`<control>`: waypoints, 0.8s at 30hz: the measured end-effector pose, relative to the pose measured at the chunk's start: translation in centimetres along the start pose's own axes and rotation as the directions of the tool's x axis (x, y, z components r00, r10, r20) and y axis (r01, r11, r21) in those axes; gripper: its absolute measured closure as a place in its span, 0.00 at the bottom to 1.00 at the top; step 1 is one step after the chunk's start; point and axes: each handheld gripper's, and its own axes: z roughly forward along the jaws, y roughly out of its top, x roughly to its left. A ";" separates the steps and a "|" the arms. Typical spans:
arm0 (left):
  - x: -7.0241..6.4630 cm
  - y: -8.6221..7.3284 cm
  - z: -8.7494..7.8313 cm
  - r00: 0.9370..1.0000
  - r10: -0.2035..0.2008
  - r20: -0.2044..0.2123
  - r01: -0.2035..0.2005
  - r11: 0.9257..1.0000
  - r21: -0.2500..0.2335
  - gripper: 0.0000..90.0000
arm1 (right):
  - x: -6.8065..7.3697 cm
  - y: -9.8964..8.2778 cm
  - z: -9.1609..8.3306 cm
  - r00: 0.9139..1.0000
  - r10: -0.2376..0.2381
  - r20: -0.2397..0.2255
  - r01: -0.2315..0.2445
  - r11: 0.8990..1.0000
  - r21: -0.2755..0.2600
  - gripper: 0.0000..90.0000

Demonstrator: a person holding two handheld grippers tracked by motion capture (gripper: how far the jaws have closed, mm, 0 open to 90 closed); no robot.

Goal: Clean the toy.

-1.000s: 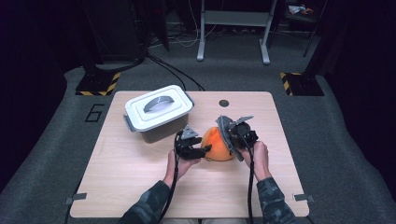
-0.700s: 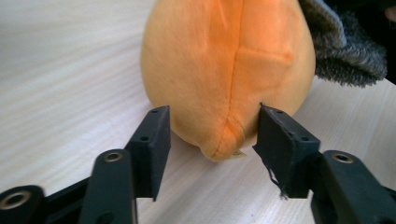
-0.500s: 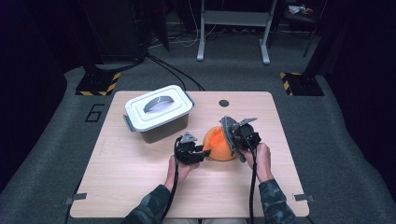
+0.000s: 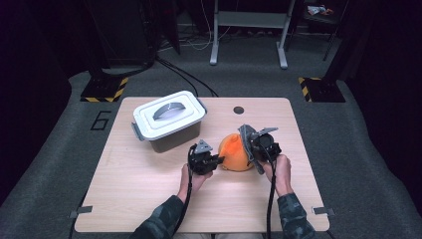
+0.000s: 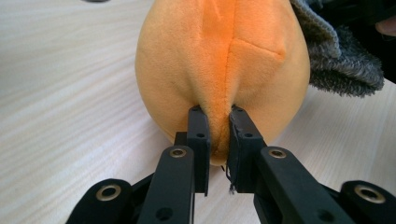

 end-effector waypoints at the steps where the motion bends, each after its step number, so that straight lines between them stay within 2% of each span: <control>1: 0.0 0.4 -0.1 1.000 0.017 0.005 -0.016 1.000 -0.011 0.91 | -0.3 -0.2 -0.2 1.000 0.016 0.000 -0.016 1.000 -0.012 0.85; 4: 0.0 0.9 -0.1 0.999 0.032 0.011 -0.032 0.999 -0.014 0.92 | -0.5 -0.3 -0.6 1.000 0.025 0.011 -0.025 0.999 -0.027 0.85; 5: 0.0 1.3 -0.1 0.998 0.059 0.007 -0.059 0.998 -0.014 0.92 | -0.6 -0.3 -0.7 0.999 0.030 0.015 -0.029 0.999 -0.031 0.85; 8: -0.1 2.0 -0.1 0.997 0.076 0.003 -0.076 0.997 -0.015 0.92 | -1.0 -0.4 -1.0 0.999 0.045 0.021 -0.044 0.998 -0.035 0.85; 9: -0.2 2.4 -0.1 0.995 0.095 -0.002 -0.095 0.995 -0.017 0.92 | -1.2 -0.4 -1.1 0.998 0.051 0.025 -0.049 0.998 -0.044 0.85; 11: -0.2 2.6 -0.2 0.994 0.106 -0.004 -0.106 0.994 -0.019 0.92 | -1.3 -0.5 -1.3 0.998 0.058 0.025 -0.057 0.997 -0.043 0.85; 12: -0.2 3.1 -0.3 0.992 0.128 -0.005 -0.128 0.992 -0.017 0.93 | -1.4 -0.4 -1.6 0.998 0.061 0.028 -0.059 0.997 -0.056 0.85; 14: -0.2 3.4 -0.4 0.991 0.134 -0.006 -0.134 0.991 -0.024 0.93 | -1.5 -0.3 -1.8 0.998 0.060 0.031 -0.058 0.996 -0.065 0.85; 15: -0.3 4.0 -0.7 0.987 0.158 -0.014 -0.158 0.987 -0.025 0.93 | -1.6 -0.2 -2.3 0.997 0.064 0.035 -0.061 0.995 -0.079 0.85; 16: -0.3 4.0 -0.7 0.987 0.158 -0.014 -0.158 0.987 -0.025 0.93 | -1.6 -0.2 -2.3 0.997 0.064 0.035 -0.061 0.995 -0.079 0.85; 17: -0.3 4.7 -1.0 0.984 0.178 -0.021 -0.179 0.984 -0.028 0.93 | -1.5 0.0 -3.0 0.996 0.076 0.036 -0.073 0.993 -0.090 0.85; 18: -0.3 4.7 -1.0 0.984 0.178 -0.021 -0.179 0.984 -0.028 0.93 | -1.5 0.0 -3.0 0.996 0.076 0.036 -0.073 0.993 -0.090 0.85; 19: -0.4 5.0 -1.2 0.981 0.193 -0.026 -0.194 0.981 -0.031 0.93 | -1.6 0.1 -3.3 0.997 0.071 0.037 -0.067 0.992 -0.106 0.85; 22: -0.5 6.0 -1.9 0.974 0.224 -0.023 -0.225 0.974 -0.023 0.93 | -1.4 0.4 -4.2 0.997 0.069 0.019 -0.066 0.989 -0.129 0.85; 23: -0.7 6.4 -2.1 0.969 0.245 -0.013 -0.246 0.969 -0.015 0.93 | -1.1 0.7 -4.7 0.998 0.054 0.010 -0.052 0.988 -0.143 0.85; 24: -0.7 6.4 -2.1 0.969 0.245 -0.013 -0.246 0.969 -0.015 0.93 | -1.1 0.7 -4.7 0.998 0.054 0.010 -0.052 0.988 -0.143 0.85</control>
